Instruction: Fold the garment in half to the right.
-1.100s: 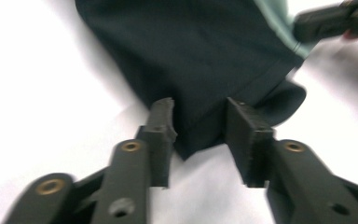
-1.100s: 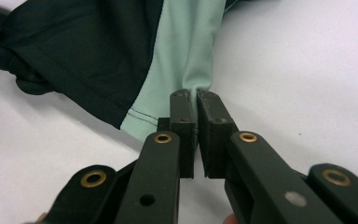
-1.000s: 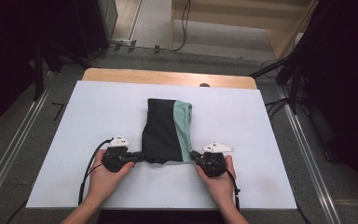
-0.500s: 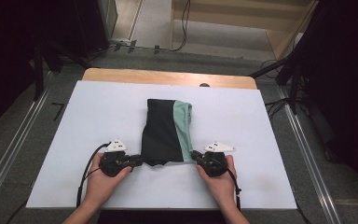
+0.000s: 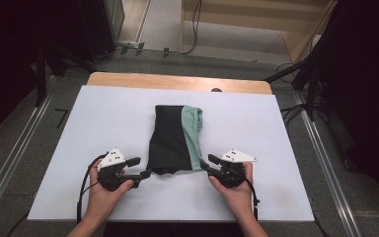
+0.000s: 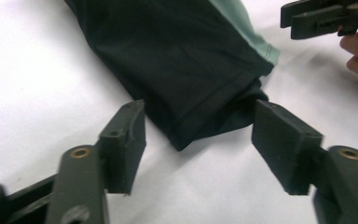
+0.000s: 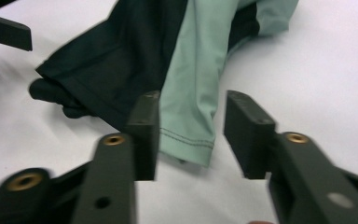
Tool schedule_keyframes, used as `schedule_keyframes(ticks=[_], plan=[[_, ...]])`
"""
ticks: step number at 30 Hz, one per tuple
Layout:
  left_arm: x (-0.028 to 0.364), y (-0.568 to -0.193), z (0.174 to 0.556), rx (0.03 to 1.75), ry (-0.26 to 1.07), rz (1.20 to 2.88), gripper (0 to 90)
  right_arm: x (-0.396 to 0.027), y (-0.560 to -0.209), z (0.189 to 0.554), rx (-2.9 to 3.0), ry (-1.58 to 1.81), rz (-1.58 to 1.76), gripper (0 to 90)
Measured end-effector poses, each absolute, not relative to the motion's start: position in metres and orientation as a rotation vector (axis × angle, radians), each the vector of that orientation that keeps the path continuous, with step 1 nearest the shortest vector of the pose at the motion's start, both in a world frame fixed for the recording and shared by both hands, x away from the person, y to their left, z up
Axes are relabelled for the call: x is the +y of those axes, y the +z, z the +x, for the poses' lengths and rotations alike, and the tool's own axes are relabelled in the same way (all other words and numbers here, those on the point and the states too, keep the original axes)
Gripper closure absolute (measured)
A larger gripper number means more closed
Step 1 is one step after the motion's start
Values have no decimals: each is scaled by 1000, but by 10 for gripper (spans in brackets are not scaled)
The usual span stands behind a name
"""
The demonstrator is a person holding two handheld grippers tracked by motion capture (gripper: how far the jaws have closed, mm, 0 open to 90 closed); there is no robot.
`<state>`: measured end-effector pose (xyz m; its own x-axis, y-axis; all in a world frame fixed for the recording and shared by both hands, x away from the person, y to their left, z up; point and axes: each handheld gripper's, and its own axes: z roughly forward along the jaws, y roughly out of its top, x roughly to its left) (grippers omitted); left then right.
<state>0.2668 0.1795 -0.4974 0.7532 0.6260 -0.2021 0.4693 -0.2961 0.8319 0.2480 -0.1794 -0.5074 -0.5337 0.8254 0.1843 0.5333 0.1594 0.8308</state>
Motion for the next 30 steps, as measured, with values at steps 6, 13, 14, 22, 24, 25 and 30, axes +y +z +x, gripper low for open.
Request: schedule_keyframes(ticks=[6,13,14,22,24,25,30], plan=[[186,-492,263,815,238,1905,131,-182,-498,242,2066,1365,1237,337],[195,-488,257,784,305,1859,0,-188,-492,238,2038,1413,1192,109],[196,-487,256,784,319,1856,0,-189,-491,237,2033,1430,1194,104],[205,-484,252,778,351,1837,0,-199,-486,232,2013,1466,1166,0],[208,-483,252,779,355,1831,0,-201,-486,231,2006,1452,1168,0],[210,-483,251,783,357,1829,0,-202,-486,231,2002,1453,1167,0],[218,-481,250,790,361,1815,0,-208,-487,227,1998,1425,1165,0]])
